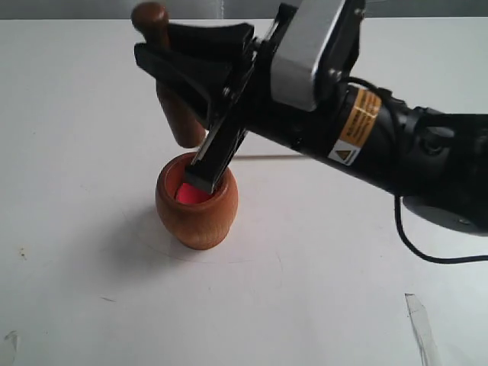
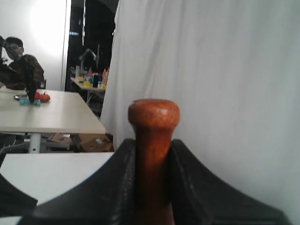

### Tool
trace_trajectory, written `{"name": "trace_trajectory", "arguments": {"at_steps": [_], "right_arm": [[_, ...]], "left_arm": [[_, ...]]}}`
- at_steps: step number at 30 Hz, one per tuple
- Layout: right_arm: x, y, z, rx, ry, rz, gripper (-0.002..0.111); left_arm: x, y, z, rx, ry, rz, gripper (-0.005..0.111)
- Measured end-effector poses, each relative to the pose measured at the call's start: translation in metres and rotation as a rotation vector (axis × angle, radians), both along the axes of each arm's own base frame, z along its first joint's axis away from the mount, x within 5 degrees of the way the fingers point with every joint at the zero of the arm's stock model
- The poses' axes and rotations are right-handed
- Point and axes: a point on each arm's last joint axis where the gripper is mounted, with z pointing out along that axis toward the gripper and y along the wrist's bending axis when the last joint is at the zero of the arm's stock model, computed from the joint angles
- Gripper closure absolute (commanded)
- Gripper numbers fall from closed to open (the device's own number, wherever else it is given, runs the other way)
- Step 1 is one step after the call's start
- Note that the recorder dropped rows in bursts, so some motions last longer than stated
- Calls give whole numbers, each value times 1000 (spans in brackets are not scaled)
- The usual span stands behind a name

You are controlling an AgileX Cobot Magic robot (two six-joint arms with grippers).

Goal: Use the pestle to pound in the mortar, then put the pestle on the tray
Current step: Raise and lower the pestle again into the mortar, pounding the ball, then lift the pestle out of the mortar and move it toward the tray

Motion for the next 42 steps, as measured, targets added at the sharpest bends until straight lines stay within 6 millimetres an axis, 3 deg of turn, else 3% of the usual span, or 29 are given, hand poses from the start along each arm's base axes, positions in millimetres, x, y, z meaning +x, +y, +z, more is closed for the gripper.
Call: {"name": "trace_trajectory", "arguments": {"at_steps": [3, 7, 10, 18, 22, 27, 32, 38, 42], "right_arm": [[-3, -5, 11, 16, -26, -7, 108], [1, -1, -1, -46, 1, -20, 108], [7, 6, -22, -103, 46, -25, 108], [22, 22, -103, -247, 212, -42, 108], [25, 25, -115, -206, 248, -46, 108], [25, 25, -116, -179, 252, -43, 108], [24, 23, -98, -183, 178, -53, 108], [15, 7, -23, -64, -51, -102, 108], [12, -17, 25, -50, -161, -273, 108]], "left_arm": [[0, 0, 0, 0, 0, 0, 107], [0, 0, 0, 0, 0, 0, 107], [0, 0, 0, 0, 0, 0, 107], [0, 0, 0, 0, 0, 0, 107], [0, 0, 0, 0, 0, 0, 107], [0, 0, 0, 0, 0, 0, 107], [0, 0, 0, 0, 0, 0, 107], [0, 0, 0, 0, 0, 0, 107], [0, 0, 0, 0, 0, 0, 107]]}}
